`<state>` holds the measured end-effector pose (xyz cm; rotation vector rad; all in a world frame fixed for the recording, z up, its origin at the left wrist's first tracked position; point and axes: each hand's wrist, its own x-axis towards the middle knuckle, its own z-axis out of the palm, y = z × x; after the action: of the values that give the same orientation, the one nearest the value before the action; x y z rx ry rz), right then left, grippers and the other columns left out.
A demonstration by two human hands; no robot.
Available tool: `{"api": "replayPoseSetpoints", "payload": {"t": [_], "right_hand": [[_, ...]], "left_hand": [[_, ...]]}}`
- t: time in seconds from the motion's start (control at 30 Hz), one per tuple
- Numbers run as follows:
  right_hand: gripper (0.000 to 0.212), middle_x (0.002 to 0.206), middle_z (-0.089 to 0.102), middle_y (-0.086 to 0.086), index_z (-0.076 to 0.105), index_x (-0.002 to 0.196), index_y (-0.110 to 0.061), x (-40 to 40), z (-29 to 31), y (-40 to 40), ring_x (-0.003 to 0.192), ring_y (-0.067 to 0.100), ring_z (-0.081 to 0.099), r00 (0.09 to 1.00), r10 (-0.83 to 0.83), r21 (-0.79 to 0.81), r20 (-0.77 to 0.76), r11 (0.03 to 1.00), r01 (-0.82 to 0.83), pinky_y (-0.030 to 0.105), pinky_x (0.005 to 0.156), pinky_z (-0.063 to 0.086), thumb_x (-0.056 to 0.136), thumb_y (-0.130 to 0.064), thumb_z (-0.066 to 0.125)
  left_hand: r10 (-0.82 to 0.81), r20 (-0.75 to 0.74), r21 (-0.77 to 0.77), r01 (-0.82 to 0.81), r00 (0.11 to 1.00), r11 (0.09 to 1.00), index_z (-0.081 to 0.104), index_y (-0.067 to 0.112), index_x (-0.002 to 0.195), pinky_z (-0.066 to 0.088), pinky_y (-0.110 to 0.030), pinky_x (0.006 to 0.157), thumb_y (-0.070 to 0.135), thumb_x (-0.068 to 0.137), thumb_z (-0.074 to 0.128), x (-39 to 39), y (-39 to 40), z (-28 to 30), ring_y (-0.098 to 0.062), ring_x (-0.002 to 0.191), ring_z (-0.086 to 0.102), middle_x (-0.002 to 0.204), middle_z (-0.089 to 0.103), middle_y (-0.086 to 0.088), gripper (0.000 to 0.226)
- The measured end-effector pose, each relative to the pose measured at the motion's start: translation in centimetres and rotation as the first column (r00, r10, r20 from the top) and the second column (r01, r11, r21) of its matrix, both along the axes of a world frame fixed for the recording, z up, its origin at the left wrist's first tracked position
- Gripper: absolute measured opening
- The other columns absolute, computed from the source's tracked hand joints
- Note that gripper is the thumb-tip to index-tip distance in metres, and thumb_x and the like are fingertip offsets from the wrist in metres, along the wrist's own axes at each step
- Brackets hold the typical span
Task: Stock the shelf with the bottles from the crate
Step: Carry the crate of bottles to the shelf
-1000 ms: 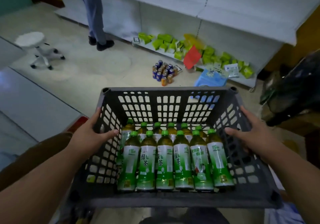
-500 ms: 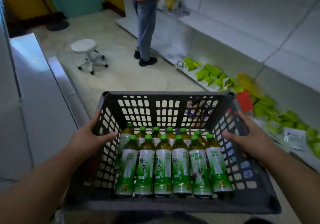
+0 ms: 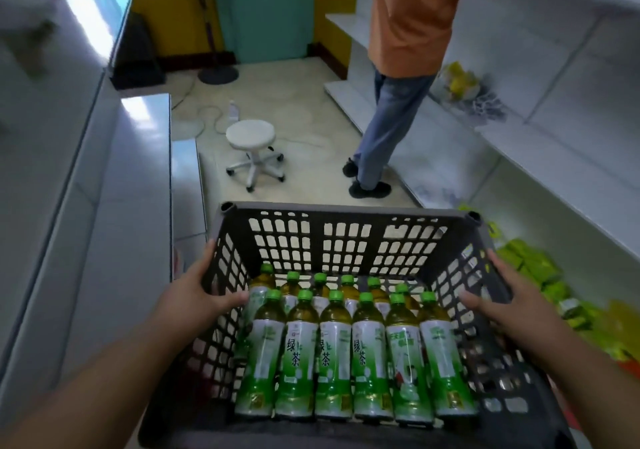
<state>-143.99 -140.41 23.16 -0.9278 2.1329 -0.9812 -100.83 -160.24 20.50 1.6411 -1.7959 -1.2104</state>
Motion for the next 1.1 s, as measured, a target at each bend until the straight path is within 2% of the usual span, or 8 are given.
{"api": "replayPoseSetpoints", "payload": {"t": [0.13, 0.2, 0.27, 0.5, 0.77, 0.9, 1.0, 1.1], "right_hand": [[0.117, 0.133, 0.06, -0.001, 0.03, 0.143, -0.061, -3.0, 0.9, -11.2, 0.092, 0.019, 0.07, 0.997, 0.012, 0.002, 0.07, 1.0, -0.012, 0.047, 0.076, 0.059, 0.04, -0.063, 0.085], [0.113, 0.128, 0.062, 0.003, 0.031, 0.139, -0.066, -4.8, 0.7, -17.2, 0.063, 0.016, 0.07, 0.996, 0.028, -0.003, 0.09, 1.0, -0.028, 0.039, 0.05, 0.056, 0.04, -0.061, 0.086], [0.112, 0.124, 0.065, 0.008, 0.032, 0.136, -0.069, -6.6, 0.0, -24.1, 0.05, 0.016, 0.065, 0.994, 0.08, 0.008, 0.072, 0.997, -0.081, 0.035, 0.043, 0.051, 0.038, -0.064, 0.086], [0.106, 0.116, 0.068, 0.001, 0.022, 0.123, -0.083, -10.5, -0.9, -49.0, 0.071, 0.02, 0.068, 0.953, 0.302, 0.026, 0.034, 0.953, -0.303, 0.031, 0.046, 0.053, 0.037, -0.073, 0.082], [0.116, 0.128, 0.061, -0.001, 0.029, 0.139, -0.065, -6.6, 1.1, -76.7, 0.096, 0.023, 0.07, 0.819, 0.573, 0.04, -0.003, 0.819, -0.573, 0.048, 0.078, 0.061, 0.039, -0.065, 0.088], [0.115, 0.121, 0.061, -0.006, 0.027, 0.143, -0.062, -3.1, -0.1, -86.8, 0.089, 0.001, 0.064, 0.75, 0.655, 0.067, -0.095, 0.755, -0.652, 0.023, 0.066, 0.054, 0.044, -0.063, 0.084], [0.112, 0.125, 0.061, -0.004, 0.026, 0.142, -0.065, -1.2, -0.1, -93.5, 0.099, 0.011, 0.066, 0.715, 0.697, 0.081, -0.05, 0.717, -0.693, 0.036, 0.083, 0.057, 0.048, -0.057, 0.087], [0.107, 0.121, 0.06, -0.005, 0.026, 0.134, -0.073, 1.3, -0.1, -100.3, 0.098, 0.017, 0.067, 0.671, 0.742, 0.093, -0.009, 0.668, -0.738, 0.04, 0.075, 0.06, 0.05, -0.052, 0.088]], "left_hand": [[0.026, 0.022, 0.027, -0.026, 0.999, 0.999, 0.011, 0.068, 0.144, 0.052, -0.033, 0.079, 0.069, 0.038, 0.081, -2.3, -9.5, 1.9, 0.008, 0.085, 0.053, 0.141, 0.056, 0.005, 0.127], [0.047, 0.031, 0.022, -0.048, 0.998, 0.999, 0.013, 0.058, 0.15, 0.053, -0.042, 0.092, 0.064, 0.041, 0.084, -3.4, -13.7, 2.0, -0.007, 0.101, 0.062, 0.144, 0.055, -0.001, 0.13], [0.115, 0.054, 0.001, -0.115, 0.992, 0.993, 0.018, 0.052, 0.152, 0.05, -0.048, 0.099, 0.059, 0.044, 0.084, -4.5, -18.5, 1.6, -0.02, 0.116, 0.062, 0.143, 0.056, -0.003, 0.127], [0.346, 0.013, 0.002, -0.346, 0.938, 0.938, 0.018, 0.047, 0.154, 0.052, -0.047, 0.096, 0.043, 0.055, 0.087, -7.3, -32.8, 1.1, -0.025, 0.119, 0.06, 0.141, 0.057, -0.006, 0.121], [0.597, -0.045, 0.03, -0.596, 0.801, 0.802, 0.016, 0.053, 0.153, 0.048, -0.047, 0.099, 0.045, 0.054, 0.087, -3.6, -47.8, -0.5, -0.022, 0.123, 0.056, 0.145, 0.054, -0.003, 0.122], [0.653, 0.019, 0.029, -0.653, 0.757, 0.757, 0.009, 0.061, 0.15, 0.052, -0.039, 0.089, 0.045, 0.062, 0.091, -1.3, -54.4, -3.7, -0.007, 0.098, 0.059, 0.136, 0.061, 0.003, 0.122], [0.722, 0.053, 0.047, -0.724, 0.689, 0.688, 0.004, 0.072, 0.142, 0.05, -0.029, 0.076, 0.054, 0.059, 0.09, -0.4, -58.1, -4.6, 0.009, 0.078, 0.05, 0.119, 0.068, 0.006, 0.121], [0.785, 0.048, 0.07, -0.786, 0.617, 0.614, 0.004, 0.079, 0.137, 0.048, -0.027, 0.073, 0.059, 0.057, 0.089, 0.4, -60.7, -4.8, 0.009, 0.084, 0.053, 0.11, 0.065, 0.011, 0.119]]}}
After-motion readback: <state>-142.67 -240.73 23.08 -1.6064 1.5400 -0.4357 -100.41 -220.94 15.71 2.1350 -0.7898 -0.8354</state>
